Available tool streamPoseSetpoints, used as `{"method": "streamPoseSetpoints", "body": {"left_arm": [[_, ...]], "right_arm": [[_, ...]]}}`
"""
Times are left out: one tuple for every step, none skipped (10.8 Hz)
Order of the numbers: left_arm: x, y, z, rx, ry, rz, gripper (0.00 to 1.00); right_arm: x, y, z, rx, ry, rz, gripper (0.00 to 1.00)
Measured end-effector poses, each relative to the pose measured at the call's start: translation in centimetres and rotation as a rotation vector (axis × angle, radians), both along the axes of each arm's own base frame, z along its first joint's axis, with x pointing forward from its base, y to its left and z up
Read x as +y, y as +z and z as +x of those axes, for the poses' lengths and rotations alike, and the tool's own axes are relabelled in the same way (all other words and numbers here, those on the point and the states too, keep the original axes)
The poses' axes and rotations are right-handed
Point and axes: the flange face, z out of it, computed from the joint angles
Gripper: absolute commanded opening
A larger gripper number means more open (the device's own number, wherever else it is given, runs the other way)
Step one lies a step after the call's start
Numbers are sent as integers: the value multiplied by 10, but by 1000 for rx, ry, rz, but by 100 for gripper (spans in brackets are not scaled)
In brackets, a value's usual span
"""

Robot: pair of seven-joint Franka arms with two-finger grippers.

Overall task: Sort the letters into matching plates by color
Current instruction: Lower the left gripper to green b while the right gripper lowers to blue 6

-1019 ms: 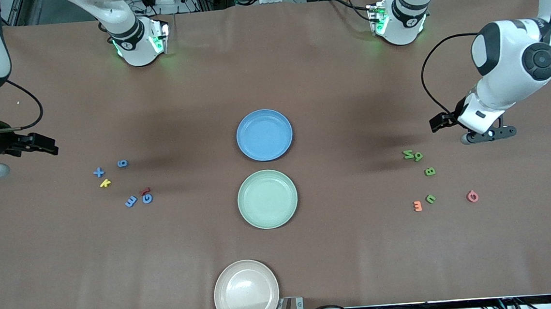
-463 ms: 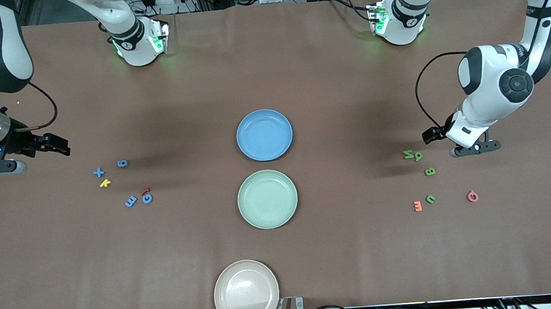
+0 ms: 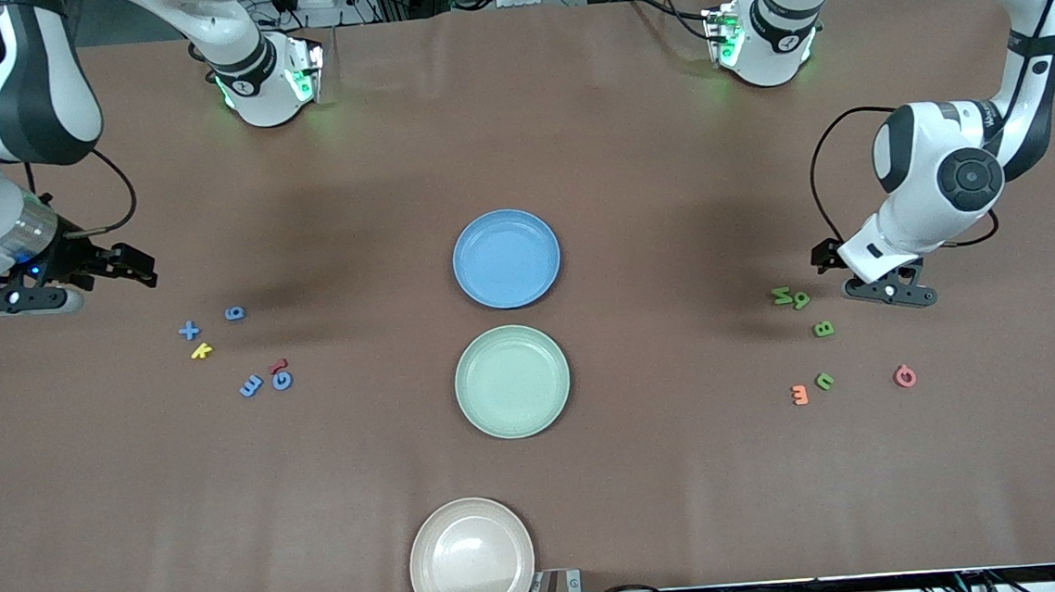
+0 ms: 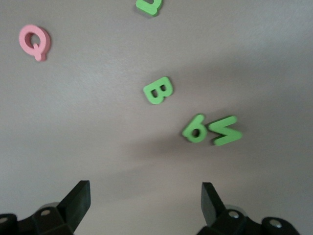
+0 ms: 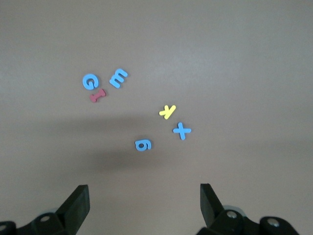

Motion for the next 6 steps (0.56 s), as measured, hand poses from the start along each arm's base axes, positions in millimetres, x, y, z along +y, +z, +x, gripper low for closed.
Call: {"method": "streamPoseSetpoints", "body": {"left_arm": [[11, -3, 1, 1, -69, -5, 100], [18, -6, 1, 6, -128, -9, 100], [18, -6, 2, 6, -172, -11, 100], [13, -6, 2, 6, -205, -14, 100], [4, -6, 2, 8, -244, -18, 100], [-4, -8, -1, 18, -296, -24, 100]], "right_arm": [[1, -8, -7, 7, 0, 1, 100], [1, -13, -11, 14, 0, 1, 100], [1, -15, -13, 19, 0, 2, 100], [1, -15, -13, 19, 0, 2, 100], [1, -15, -13, 17, -1, 2, 100], [0, -15, -12, 11, -3, 1, 100]]}}
